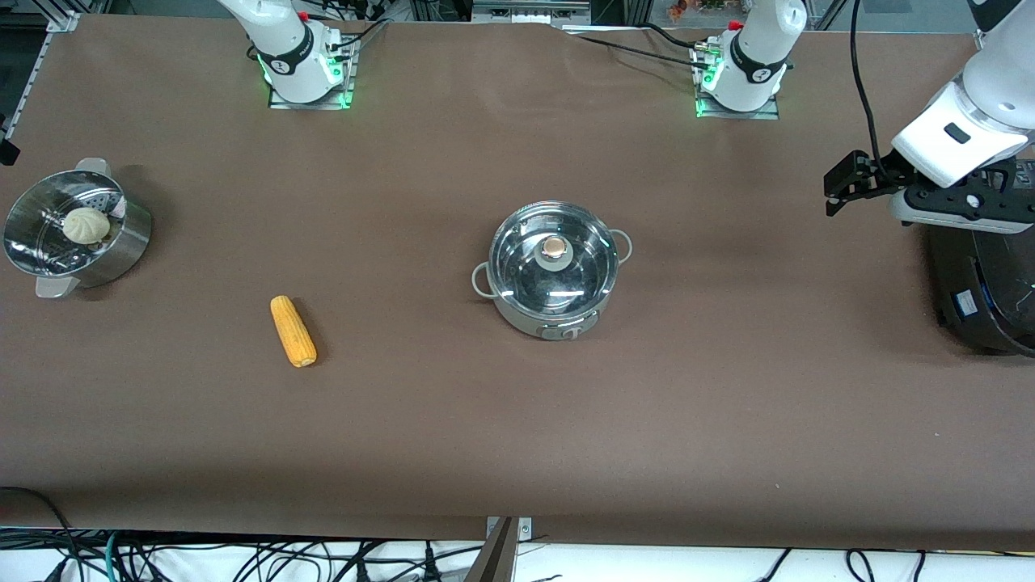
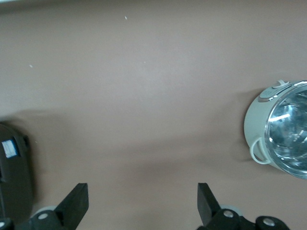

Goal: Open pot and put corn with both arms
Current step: 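Move the left gripper from rest toward the glass pot lid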

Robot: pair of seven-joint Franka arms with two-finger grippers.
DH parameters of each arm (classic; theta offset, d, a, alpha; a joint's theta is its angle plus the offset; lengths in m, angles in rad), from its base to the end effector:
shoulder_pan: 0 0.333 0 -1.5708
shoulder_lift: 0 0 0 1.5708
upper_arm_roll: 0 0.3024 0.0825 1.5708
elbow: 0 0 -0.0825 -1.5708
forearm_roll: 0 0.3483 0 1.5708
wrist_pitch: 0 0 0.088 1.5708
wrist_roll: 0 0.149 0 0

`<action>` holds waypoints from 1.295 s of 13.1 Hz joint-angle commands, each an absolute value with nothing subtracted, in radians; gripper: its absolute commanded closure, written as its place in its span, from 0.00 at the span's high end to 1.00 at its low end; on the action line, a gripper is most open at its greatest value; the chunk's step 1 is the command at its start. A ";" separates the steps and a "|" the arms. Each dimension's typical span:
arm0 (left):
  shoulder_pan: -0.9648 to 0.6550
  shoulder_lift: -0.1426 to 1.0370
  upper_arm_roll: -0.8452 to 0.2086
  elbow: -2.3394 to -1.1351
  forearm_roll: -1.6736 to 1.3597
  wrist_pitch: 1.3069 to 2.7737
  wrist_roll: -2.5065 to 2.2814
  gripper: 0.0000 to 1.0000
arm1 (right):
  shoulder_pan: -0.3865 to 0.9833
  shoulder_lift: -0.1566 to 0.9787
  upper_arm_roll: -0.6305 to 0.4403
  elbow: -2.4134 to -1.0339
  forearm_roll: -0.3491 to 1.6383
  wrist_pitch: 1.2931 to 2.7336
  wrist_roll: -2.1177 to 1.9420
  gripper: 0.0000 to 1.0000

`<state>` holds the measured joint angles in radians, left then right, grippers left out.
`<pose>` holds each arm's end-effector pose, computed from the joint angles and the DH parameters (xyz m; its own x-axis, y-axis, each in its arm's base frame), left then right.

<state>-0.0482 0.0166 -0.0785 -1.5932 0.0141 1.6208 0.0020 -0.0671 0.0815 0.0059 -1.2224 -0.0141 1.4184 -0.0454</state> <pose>0.5244 -0.0645 0.5549 0.9916 -0.1290 0.0110 -0.1289 -0.9916 -0.0128 0.5244 -0.0346 0.6612 0.9934 -0.0176 0.1136 -0.0198 -0.9996 0.0183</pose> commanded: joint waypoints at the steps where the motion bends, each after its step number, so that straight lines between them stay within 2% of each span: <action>1: 0.018 0.009 -0.081 -1.579 -0.053 1.597 -0.005 1.00 | -0.064 0.071 0.008 -1.226 -0.026 1.422 -0.043 1.00; 7: 0.005 0.026 -0.087 -1.540 -0.054 1.597 -0.020 1.00 | -0.066 0.072 0.006 -1.226 -0.028 1.416 -0.048 1.00; 11: -0.015 0.098 -0.089 -1.537 -0.055 1.600 -0.020 1.00 | -0.066 0.074 0.005 -1.230 -0.028 1.414 -0.051 1.00; 17: -0.057 0.120 -0.089 -1.526 -0.054 1.603 -0.029 1.00 | -0.063 0.074 0.008 -1.239 -0.028 1.417 -0.051 1.00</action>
<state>-0.0284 0.1122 -0.0944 -1.5587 -0.0307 1.6179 -0.0142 -0.0663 0.0848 0.0040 -1.2295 -0.0154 1.4188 -0.0459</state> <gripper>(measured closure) 0.000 0.000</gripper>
